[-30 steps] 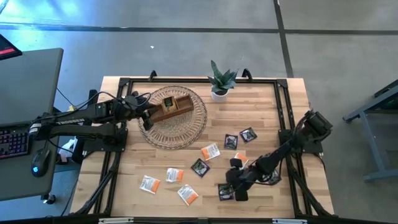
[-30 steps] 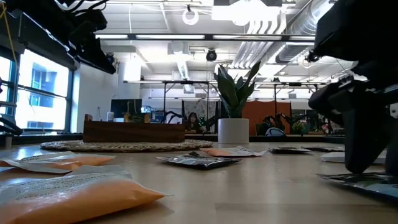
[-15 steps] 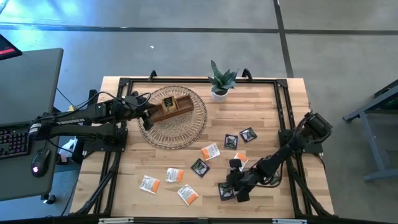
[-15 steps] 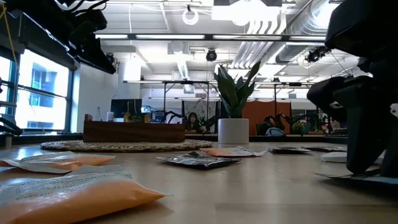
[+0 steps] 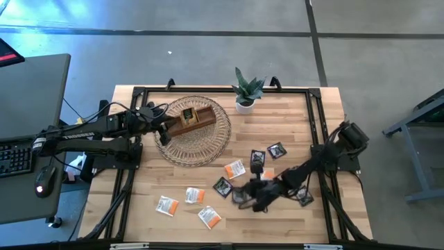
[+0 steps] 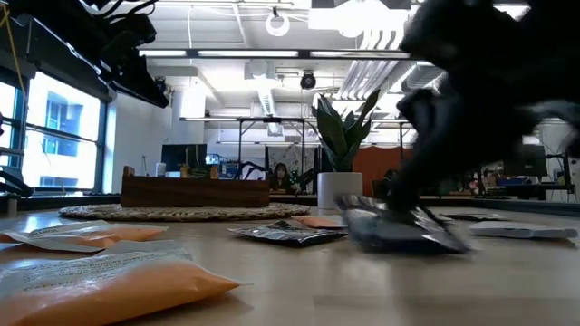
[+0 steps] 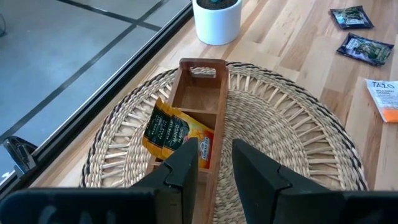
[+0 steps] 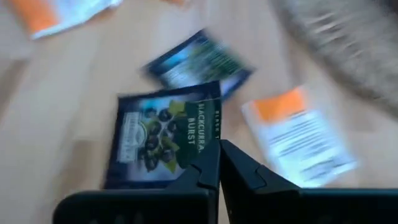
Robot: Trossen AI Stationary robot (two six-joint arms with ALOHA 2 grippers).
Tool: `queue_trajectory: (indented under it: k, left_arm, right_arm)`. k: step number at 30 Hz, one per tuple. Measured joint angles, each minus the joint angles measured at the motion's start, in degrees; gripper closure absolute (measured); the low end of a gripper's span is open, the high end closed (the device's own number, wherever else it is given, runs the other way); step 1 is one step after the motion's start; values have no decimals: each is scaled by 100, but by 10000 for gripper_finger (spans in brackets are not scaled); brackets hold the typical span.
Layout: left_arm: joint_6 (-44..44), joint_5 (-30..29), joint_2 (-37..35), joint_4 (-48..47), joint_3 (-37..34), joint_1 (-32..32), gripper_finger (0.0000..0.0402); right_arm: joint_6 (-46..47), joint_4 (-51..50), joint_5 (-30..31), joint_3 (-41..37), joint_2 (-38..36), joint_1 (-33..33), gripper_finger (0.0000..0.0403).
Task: Pick & Place Tea
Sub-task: Put the black tea bag into the right section of the wooden organizer
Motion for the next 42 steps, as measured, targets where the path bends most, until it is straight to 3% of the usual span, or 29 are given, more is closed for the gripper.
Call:
queue_trajectory:
  k: [10, 16, 20, 24, 28, 34, 42]
  left_arm:
    - [0, 4, 1, 0, 0, -1, 305]
    - [0, 5, 1, 0, 0, -1, 305]
    - [1, 7, 1, 0, 0, -2, 305]
    - [31, 11, 2, 0, 0, -1, 305]
    - [42, 26, 2, 0, 0, -1, 305]
    - [42, 26, 1, -4, 0, -1, 305]
    - [42, 24, 2, -4, 0, 0, 305]
  right_arm:
    - [-1553, 443, 379, 0, -117, -1202, 400]
    - [-2889, 1711, 505, 1, -111, -2294, 401]
    - [-3930, 2798, 208, 4, -108, -3103, 402]
    - [-4327, 3330, -635, 154, -90, -3833, 402]
    - [-4352, 2507, -1194, 504, -84, -4130, 401]
    - [-4434, 922, -1514, 783, -78, -3988, 379]
    - [-4241, -255, -1081, 802, -73, -3547, 296]
